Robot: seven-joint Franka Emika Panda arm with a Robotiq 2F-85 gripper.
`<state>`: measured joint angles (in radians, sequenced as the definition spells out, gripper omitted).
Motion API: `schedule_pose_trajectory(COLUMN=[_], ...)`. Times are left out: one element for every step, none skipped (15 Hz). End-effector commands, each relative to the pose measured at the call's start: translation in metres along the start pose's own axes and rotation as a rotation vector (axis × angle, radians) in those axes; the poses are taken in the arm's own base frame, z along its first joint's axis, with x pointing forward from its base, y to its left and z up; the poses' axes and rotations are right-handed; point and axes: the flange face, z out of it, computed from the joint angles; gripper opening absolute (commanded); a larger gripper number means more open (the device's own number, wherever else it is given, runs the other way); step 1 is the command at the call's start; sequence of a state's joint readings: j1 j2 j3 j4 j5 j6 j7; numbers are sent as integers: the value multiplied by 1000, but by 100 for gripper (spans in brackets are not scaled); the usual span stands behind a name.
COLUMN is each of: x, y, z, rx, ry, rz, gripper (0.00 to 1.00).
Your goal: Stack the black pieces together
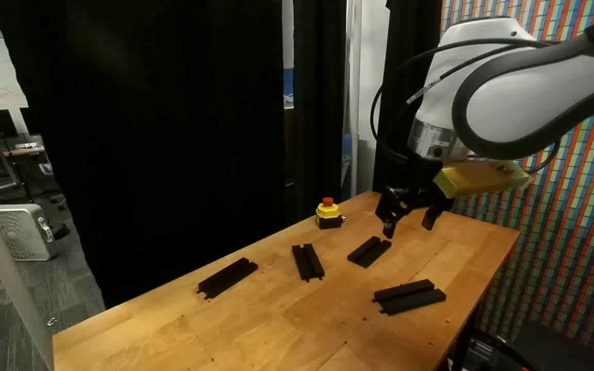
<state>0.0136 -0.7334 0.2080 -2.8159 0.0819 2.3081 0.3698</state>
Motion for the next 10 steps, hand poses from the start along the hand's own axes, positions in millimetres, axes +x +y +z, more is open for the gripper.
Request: schedule_pose_trajectory(x=[-2, -3, -4, -4, -4, -4, -2, 3, 7, 14], y=[1, 2, 2, 2, 2, 2, 4, 10, 14, 22], z=[3, 6, 8, 9, 9, 9, 9, 9, 9, 9], rx=[-5, -8, -10, -10, -11, -11, -2, 17, 30, 49], ry=[-13, -21, -25, -28, -29, -29, -28, -24, -23, -23], rz=[0, 1, 1, 1, 1, 1, 10, 61, 89, 163], gripper=[100, 100, 100, 100, 100, 100, 100, 100, 100, 100])
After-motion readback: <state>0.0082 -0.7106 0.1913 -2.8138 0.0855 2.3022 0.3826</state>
